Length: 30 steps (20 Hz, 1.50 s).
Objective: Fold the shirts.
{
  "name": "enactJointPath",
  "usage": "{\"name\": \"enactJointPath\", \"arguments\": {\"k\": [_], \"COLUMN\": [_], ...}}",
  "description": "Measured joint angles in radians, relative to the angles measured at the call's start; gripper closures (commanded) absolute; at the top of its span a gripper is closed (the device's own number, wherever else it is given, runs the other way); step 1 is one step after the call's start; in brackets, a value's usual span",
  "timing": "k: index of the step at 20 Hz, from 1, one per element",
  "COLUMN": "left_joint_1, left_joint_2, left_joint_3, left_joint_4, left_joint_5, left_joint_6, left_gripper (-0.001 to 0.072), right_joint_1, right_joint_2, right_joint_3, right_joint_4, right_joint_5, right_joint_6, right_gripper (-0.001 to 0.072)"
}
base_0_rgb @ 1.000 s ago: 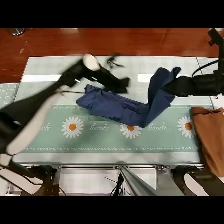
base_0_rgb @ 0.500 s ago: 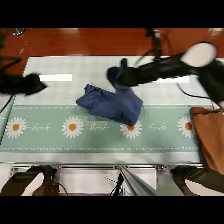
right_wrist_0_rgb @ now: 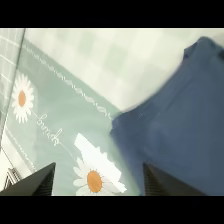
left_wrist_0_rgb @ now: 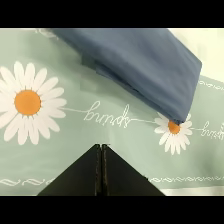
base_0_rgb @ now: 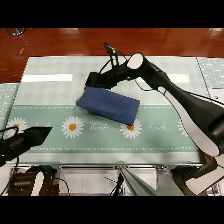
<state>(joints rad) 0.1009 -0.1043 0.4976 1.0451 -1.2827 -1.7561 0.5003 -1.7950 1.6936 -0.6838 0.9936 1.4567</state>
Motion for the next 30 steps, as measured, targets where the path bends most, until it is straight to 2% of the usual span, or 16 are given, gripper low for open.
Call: {"name": "enactJointPath", "arguments": {"k": [3,6,8,9,11,13,16,18,22,23,24,25,30], "left_joint_1": [0.002,0.002,0.002,0.002,0.002,0.002,0.002,0.002,0.002,0.002,0.002,0.002,0.002], "left_joint_2": [0.019,0.025,0.027,0.028,0.029,0.028,0.018,0.002,-0.035,-0.042,-0.047,-0.05,-0.059], "left_joint_3": [-0.031,-0.042,-0.046,-0.048,-0.053,-0.061,-0.068,-0.07,-0.073,-0.073,-0.073,-0.073,-0.073], "left_joint_4": [-0.011,-0.014,-0.016,-0.017,-0.017,-0.018,-0.018,-0.018,-0.018,-0.018,-0.018,-0.018,-0.018], "left_joint_5": [0.002,0.017,0.02,0.021,0.023,0.025,0.027,0.03,0.034,0.034,0.034,0.034,0.035], "left_joint_6": [-0.011,-0.014,-0.017,-0.016,-0.013,-0.012,0.0,0.007,0.014,0.016,0.018,0.018,0.018], "left_gripper": [0.069,0.069,0.069,0.069,0.069,0.069,0.069,0.069,0.069,0.069,0.069,0.069,0.0689], "right_joint_1": [-0.144,-0.314,-0.402,-0.438,-0.48,-0.504,-0.52,-0.516,-0.442,-0.422,-0.4,-0.379,-0.333], "right_joint_2": [0.04,0.196,0.359,0.452,0.607,0.708,0.702,0.627,0.418,0.374,0.333,0.298,0.23], "right_joint_3": [0.044,-0.023,-0.208,-0.348,-0.627,-0.883,-1.068,-1.09,-1.019,-0.99,-0.959,-0.925,-0.664], "right_joint_4": [-0.01,-0.202,-0.362,-0.423,-0.45,-0.344,-0.095,0.042,0.17,0.193,0.203,0.197,0.169], "right_joint_5": [0.189,0.383,0.382,0.339,0.206,0.03,-0.114,-0.124,-0.07,-0.05,-0.039,-0.028,0.069], "right_joint_6": [-0.005,-0.01,0.039,0.083,0.167,0.189,0.072,-0.029,-0.158,-0.174,-0.183,-0.195,-0.248], "right_gripper": [0.0085,0.0086,0.0086,0.0086,0.0087,0.0088,0.0088,0.0088,0.0098,0.0212,0.0479,0.0697,0.0696]}}
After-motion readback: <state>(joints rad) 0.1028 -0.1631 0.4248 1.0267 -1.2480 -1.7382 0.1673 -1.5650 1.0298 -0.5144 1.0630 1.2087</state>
